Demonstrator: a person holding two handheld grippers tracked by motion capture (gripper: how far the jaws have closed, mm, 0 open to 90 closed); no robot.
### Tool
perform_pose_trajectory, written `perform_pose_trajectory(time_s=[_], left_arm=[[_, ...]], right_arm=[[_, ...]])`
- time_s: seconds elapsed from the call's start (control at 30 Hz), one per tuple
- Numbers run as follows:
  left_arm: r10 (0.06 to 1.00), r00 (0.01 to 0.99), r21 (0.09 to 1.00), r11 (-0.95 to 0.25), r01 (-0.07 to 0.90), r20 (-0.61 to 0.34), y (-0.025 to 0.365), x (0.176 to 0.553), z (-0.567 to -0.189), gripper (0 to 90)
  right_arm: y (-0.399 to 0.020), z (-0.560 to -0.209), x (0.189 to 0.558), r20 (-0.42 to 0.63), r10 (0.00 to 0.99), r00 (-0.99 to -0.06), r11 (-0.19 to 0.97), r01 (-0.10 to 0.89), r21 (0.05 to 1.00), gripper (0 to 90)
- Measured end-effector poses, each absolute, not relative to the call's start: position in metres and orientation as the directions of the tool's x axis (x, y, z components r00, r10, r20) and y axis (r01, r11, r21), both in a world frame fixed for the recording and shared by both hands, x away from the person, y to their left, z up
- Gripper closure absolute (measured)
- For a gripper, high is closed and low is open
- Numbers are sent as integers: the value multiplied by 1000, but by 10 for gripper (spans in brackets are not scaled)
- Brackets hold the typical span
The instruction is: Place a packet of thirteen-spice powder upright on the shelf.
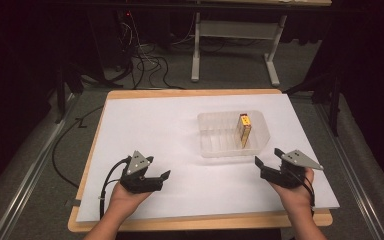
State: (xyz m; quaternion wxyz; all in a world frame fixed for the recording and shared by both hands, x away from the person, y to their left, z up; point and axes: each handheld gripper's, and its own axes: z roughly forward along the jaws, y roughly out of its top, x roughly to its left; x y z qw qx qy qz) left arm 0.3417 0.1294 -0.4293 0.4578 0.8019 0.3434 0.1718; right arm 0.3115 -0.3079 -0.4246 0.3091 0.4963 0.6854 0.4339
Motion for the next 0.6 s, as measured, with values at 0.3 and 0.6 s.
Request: perform_pose_trajectory(time_s=[0.3,0.6], left_arm=[[713,700,840,-354,412,-43,124,343,-434,235],[714,699,841,-350,413,-46,124,342,-434,236]], right_arm=[[-313,-447,300,38,949,-313,107,432,895,206],[-316,-450,303,27,953,-303,113,436,893,211]])
